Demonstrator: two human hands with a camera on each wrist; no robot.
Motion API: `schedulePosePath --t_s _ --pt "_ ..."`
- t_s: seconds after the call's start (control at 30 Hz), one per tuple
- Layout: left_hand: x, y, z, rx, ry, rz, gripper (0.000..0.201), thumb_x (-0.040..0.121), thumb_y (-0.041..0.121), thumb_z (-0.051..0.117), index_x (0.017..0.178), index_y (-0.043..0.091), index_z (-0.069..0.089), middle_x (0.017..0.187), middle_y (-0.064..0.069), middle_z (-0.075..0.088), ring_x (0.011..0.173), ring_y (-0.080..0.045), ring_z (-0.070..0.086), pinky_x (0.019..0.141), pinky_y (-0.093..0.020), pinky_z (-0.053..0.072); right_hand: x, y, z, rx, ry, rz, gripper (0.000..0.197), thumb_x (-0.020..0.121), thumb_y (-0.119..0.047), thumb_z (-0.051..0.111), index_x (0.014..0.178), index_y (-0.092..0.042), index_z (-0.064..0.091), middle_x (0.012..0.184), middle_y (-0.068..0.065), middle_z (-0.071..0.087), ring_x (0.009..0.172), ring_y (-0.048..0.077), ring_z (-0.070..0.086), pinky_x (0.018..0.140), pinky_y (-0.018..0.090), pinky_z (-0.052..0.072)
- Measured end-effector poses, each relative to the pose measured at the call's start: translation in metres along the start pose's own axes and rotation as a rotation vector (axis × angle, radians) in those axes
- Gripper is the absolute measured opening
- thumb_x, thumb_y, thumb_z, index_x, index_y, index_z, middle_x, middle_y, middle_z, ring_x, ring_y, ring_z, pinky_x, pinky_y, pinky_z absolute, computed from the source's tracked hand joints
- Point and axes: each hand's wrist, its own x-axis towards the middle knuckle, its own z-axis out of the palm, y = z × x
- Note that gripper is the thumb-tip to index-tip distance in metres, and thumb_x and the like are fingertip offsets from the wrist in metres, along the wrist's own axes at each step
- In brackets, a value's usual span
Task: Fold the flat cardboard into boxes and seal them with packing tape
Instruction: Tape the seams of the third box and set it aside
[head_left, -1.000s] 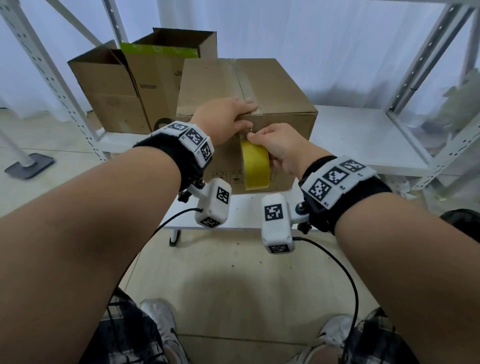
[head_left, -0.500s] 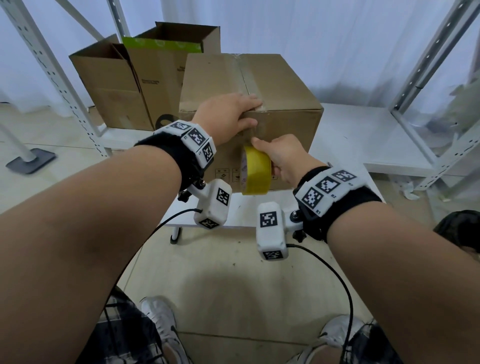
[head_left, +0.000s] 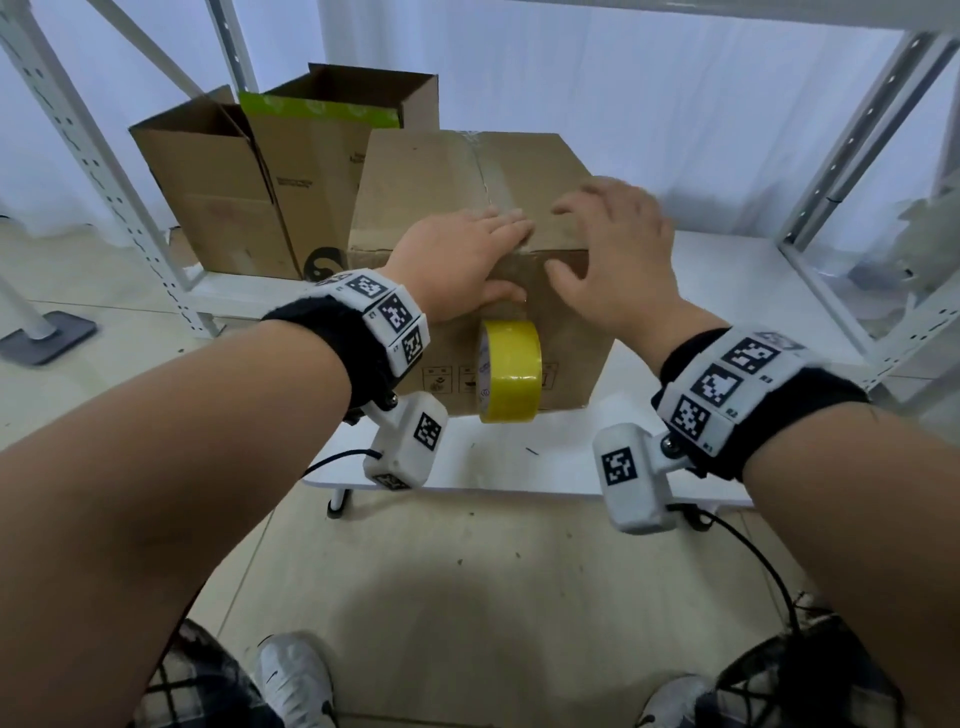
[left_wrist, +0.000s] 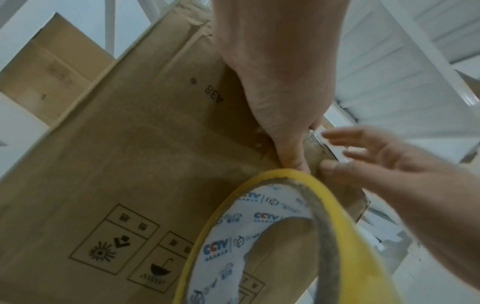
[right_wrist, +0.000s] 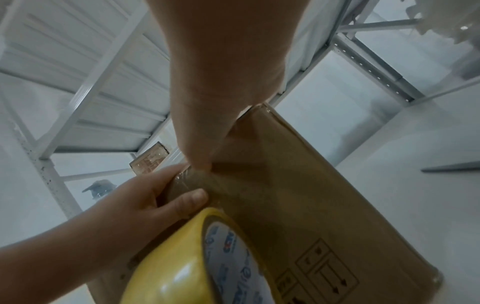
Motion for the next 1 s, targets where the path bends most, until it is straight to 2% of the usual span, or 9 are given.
schedulePosePath --t_s 0.07,0.1,0.23,0.37,0.43,0.53,0.6,0.7,1.0 --pt "0.000 -0.001 -0.003 -0.032 0.003 -0.009 0.066 0.096 0.053 0.044 0.151 0.021 0.027 0.156 0.004 0.030 0.142 -0.018 0.030 0.108 -0.039 0.034 0.009 0.001 0.004 -0.082 -0.206 -0.002 0.061 0.089 -0.051 0.052 0.146 -0.037 0.033 0.157 -0.001 0.027 0.146 0.030 0.014 0.115 0.058 0.000" --pt "-0.001 0.000 -0.004 -0.052 0.007 -0.010 0.063 0.097 0.051 0.042 0.150 0.022 0.028 0.155 0.004 0.031 0.142 -0.017 0.031 0.107 -0.039 0.035 0.012 0.003 0.006 -0.070 -0.280 0.031 0.064 0.089 -0.057 0.050 0.148 -0.041 0.028 0.159 -0.004 0.022 0.147 0.030 0.010 0.113 0.063 -0.001" --pt "-0.005 -0.002 -0.004 -0.195 0.102 0.028 0.046 0.100 0.040 0.043 0.144 0.024 0.043 0.147 0.004 0.045 0.133 -0.018 0.045 0.099 -0.039 0.043 0.016 0.011 0.008 0.080 -0.342 0.083 0.075 0.084 -0.066 0.056 0.149 -0.044 0.024 0.161 0.000 0.018 0.146 0.034 0.007 0.113 0.060 0.021" --pt "-0.014 -0.009 -0.004 -0.398 0.228 0.043 0.034 0.098 0.031 0.049 0.125 0.017 0.064 0.130 -0.003 0.062 0.119 -0.023 0.058 0.099 -0.039 0.046 0.016 0.010 0.008 0.092 -0.310 0.112 0.079 0.082 -0.064 0.060 0.149 -0.044 0.025 0.160 0.001 0.018 0.146 0.031 0.007 0.110 0.058 0.027" --pt "-0.020 -0.012 -0.008 -0.310 0.203 -0.098 0.044 0.098 0.045 0.046 0.128 0.016 0.060 0.135 -0.008 0.057 0.123 -0.030 0.053 0.099 -0.041 0.042 0.016 0.007 0.010 0.089 -0.278 0.147 0.082 0.079 -0.067 0.061 0.149 -0.044 0.026 0.160 0.005 0.017 0.145 0.033 0.007 0.110 0.057 0.029" --pt "-0.028 -0.017 -0.013 -0.083 -0.021 -0.537 0.087 0.079 0.085 0.022 0.146 0.030 0.033 0.157 -0.013 0.023 0.143 -0.040 0.018 0.114 -0.056 0.013 0.015 0.002 0.012 0.078 -0.275 0.274 0.089 0.073 -0.073 0.063 0.148 -0.045 0.024 0.160 0.013 0.006 0.144 0.043 0.003 0.109 0.056 0.031" --pt "-0.029 -0.018 -0.015 -0.158 -0.114 -0.670 0.098 0.070 0.092 0.017 0.149 0.035 0.024 0.159 -0.015 0.014 0.143 -0.046 0.013 0.112 -0.062 0.015 0.014 0.000 0.013 0.085 -0.283 0.317 0.097 0.068 -0.077 0.064 0.149 -0.042 0.023 0.156 0.017 0.012 0.139 0.046 0.018 0.107 0.053 0.036" --pt "-0.027 -0.017 -0.017 -0.237 -0.111 -0.647 0.094 0.071 0.089 0.027 0.148 0.035 0.028 0.156 -0.012 0.022 0.136 -0.047 0.024 0.109 -0.057 0.029 0.016 0.004 0.012 0.144 -0.276 0.331 0.102 0.067 -0.076 0.067 0.151 -0.039 0.022 0.152 0.017 0.018 0.133 0.044 0.029 0.105 0.048 0.036" --pt "-0.013 -0.023 -0.014 -0.248 -0.156 -0.557 0.075 0.078 0.079 0.040 0.145 0.049 0.026 0.158 0.005 0.021 0.137 -0.045 0.020 0.107 -0.057 0.027 0.023 0.004 0.010 0.113 -0.295 0.370 0.099 0.066 -0.076 0.067 0.149 -0.044 0.024 0.159 0.007 0.012 0.138 0.041 0.024 0.104 0.046 0.036"
